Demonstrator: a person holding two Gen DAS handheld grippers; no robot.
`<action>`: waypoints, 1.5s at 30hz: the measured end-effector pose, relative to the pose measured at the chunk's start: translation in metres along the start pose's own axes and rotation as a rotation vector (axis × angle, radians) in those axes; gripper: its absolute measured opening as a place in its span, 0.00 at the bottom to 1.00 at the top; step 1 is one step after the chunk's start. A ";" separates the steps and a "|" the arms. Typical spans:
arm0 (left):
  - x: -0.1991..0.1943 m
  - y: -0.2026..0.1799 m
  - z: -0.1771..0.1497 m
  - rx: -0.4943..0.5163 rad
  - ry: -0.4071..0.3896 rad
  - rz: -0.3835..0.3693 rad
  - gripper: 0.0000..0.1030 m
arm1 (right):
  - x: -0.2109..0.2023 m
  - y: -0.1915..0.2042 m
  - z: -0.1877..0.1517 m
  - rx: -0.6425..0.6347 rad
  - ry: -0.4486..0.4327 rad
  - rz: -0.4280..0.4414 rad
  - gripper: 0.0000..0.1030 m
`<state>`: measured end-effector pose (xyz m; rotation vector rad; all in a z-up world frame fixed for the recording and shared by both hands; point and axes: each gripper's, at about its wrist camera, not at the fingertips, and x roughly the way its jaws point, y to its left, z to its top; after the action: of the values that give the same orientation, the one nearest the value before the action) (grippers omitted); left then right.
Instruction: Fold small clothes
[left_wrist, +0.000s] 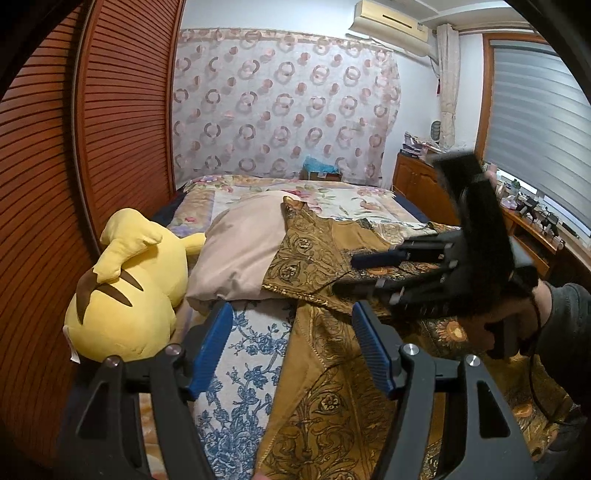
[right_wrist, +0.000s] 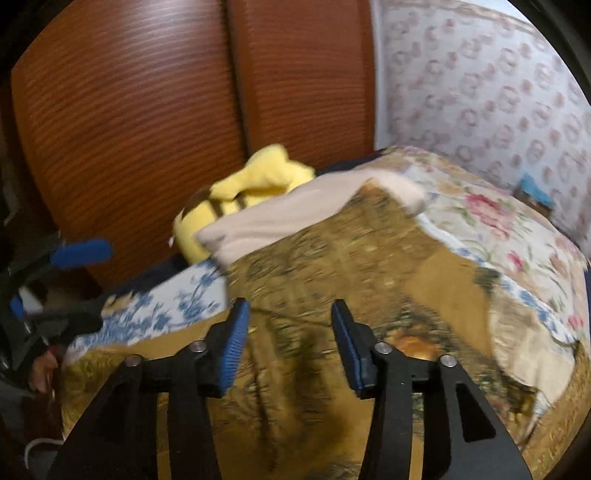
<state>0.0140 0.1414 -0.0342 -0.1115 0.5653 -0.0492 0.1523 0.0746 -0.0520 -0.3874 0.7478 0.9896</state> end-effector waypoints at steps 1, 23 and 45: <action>0.000 0.001 0.000 -0.002 0.001 0.000 0.65 | 0.005 0.003 -0.002 -0.012 0.016 -0.003 0.48; 0.005 -0.001 -0.005 -0.003 0.010 -0.009 0.66 | -0.025 -0.063 -0.010 0.204 -0.048 -0.229 0.11; 0.079 -0.055 0.004 0.039 0.189 -0.073 0.66 | -0.165 -0.140 -0.125 0.323 -0.016 -0.412 0.56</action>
<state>0.0818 0.0809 -0.0668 -0.0904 0.7485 -0.1426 0.1687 -0.1728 -0.0241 -0.2374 0.7605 0.4741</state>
